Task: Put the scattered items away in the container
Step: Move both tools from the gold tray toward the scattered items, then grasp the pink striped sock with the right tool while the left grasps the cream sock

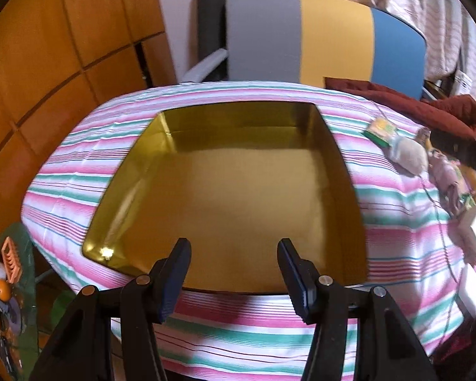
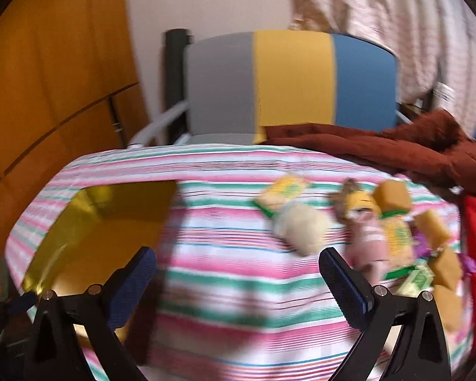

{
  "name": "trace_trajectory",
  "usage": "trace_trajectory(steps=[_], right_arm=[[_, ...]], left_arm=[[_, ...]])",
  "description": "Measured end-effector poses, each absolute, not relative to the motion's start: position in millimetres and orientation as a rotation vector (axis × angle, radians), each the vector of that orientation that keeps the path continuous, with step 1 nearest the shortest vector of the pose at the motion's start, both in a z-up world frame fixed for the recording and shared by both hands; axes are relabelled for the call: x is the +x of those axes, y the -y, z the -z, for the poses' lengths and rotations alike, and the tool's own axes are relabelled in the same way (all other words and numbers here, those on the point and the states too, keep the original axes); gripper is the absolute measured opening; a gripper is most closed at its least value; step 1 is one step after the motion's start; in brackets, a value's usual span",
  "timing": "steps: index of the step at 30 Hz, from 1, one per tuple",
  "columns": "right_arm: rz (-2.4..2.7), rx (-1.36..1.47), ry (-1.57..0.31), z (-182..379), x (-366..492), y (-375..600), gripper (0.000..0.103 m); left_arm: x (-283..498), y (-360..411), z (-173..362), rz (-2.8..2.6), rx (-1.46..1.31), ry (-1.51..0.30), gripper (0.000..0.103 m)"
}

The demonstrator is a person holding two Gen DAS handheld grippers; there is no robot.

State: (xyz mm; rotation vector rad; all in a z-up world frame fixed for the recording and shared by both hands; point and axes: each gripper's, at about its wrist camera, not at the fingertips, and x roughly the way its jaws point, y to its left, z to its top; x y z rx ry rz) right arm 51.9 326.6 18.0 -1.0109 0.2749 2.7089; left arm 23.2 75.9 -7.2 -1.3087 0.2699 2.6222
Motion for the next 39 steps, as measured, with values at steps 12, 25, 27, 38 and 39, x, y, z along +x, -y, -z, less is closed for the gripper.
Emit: trace_trajectory(steps=[12,25,27,38,39], right_arm=[[-2.503,-1.223,-0.320,4.8,33.7,-458.1,0.062],[-2.429,-1.447,-0.484,62.4,25.5,-489.6,0.036],[-2.429,-1.432,-0.566,64.8,29.7,-498.2,0.035],[-2.425,-1.430,-0.613,62.7,28.2,-500.6,0.035],[-2.425,-1.430,-0.618,63.8,25.9,-500.7,0.036]], left_arm=[[26.2,-128.8,2.4,-2.513,-1.268,-0.333,0.057],[16.9,-220.1,-4.0,-2.223,-1.195,-0.231,0.057],[13.2,-239.0,-0.5,-2.216,-1.202,-0.264,0.057],[-32.9,-306.0,32.5,-2.088,-1.317,-0.225,0.055],[-37.2,-309.7,33.2,-2.077,-1.324,-0.207,0.056]])
